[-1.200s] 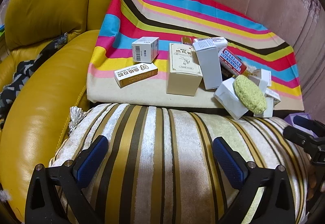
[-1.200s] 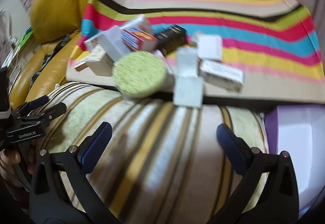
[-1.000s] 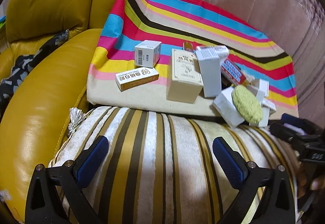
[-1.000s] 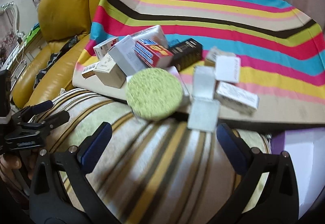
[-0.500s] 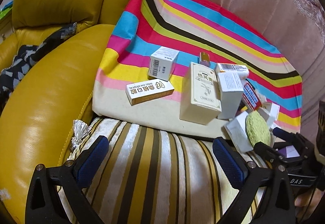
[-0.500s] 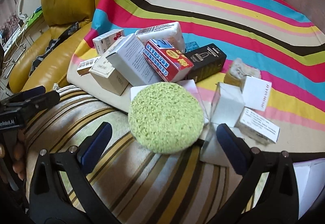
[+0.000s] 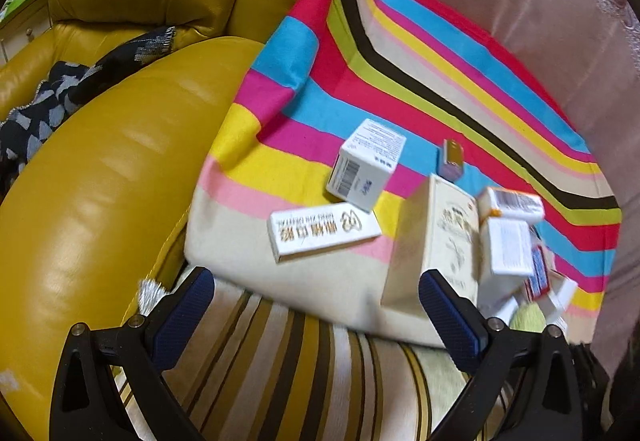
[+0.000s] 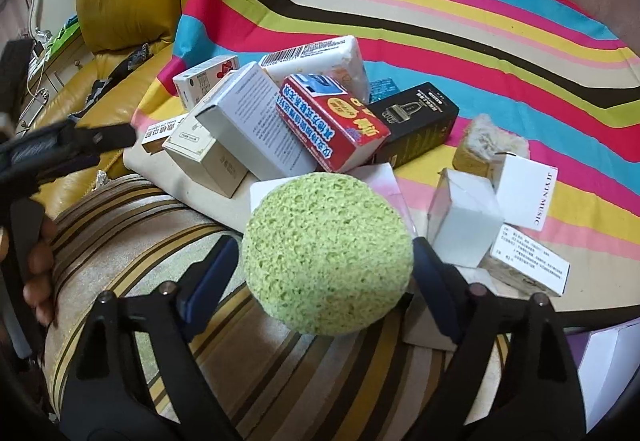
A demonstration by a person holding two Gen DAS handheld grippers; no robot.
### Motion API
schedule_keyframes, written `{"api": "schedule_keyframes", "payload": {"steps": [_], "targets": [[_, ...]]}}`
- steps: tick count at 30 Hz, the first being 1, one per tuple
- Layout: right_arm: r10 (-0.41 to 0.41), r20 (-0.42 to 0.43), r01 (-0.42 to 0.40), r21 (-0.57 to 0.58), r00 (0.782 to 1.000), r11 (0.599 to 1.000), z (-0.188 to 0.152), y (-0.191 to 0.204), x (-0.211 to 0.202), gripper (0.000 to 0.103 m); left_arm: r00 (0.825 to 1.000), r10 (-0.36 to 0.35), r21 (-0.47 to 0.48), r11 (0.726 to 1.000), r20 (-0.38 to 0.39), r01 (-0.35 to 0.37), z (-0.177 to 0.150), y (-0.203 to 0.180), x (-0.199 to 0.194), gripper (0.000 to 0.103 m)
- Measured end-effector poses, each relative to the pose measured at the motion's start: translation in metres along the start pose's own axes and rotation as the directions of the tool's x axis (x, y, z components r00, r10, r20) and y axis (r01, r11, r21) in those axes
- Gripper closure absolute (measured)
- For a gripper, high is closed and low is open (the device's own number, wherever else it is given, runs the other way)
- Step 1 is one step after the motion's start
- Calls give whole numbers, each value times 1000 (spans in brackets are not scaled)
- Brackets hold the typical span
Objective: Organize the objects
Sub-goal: 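Grasp the green round sponge with the right gripper, then grasp the white DING ZHI DENTAL box with the left gripper while the right gripper holds the sponge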
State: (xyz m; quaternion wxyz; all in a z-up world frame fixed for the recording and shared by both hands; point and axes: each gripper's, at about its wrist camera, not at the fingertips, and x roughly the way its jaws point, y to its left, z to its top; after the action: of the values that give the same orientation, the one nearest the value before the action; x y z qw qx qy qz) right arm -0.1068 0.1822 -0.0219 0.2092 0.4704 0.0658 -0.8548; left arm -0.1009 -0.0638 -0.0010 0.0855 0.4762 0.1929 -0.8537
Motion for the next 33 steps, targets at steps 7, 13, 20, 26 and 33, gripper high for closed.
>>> {"api": "schedule_keyframes", "payload": {"steps": [7,13,20,26,33], "targets": [[2,46,-2,-2,999,1000,-7,-1,-8,19,998,59,-53,997,-26,-60,15,-7,26,0],[-40,130,43,-21,991,999,-10,5,-21,19,991,114,-57,991,-63,-118,22,-14,47,0],[-45,148,49,-23,988,999,-9,4,-24,19,984,153,-30,987,-94,-156,23,-14,60,0],[-43,159,45,-13,986,999,-11,2,-27,19,975,207,4,978,-83,-207,12,-15,58,14],[-37,176,37,4,984,999,-14,-2,-31,19,983,172,15,985,-60,-172,-1,-14,47,21]]}}
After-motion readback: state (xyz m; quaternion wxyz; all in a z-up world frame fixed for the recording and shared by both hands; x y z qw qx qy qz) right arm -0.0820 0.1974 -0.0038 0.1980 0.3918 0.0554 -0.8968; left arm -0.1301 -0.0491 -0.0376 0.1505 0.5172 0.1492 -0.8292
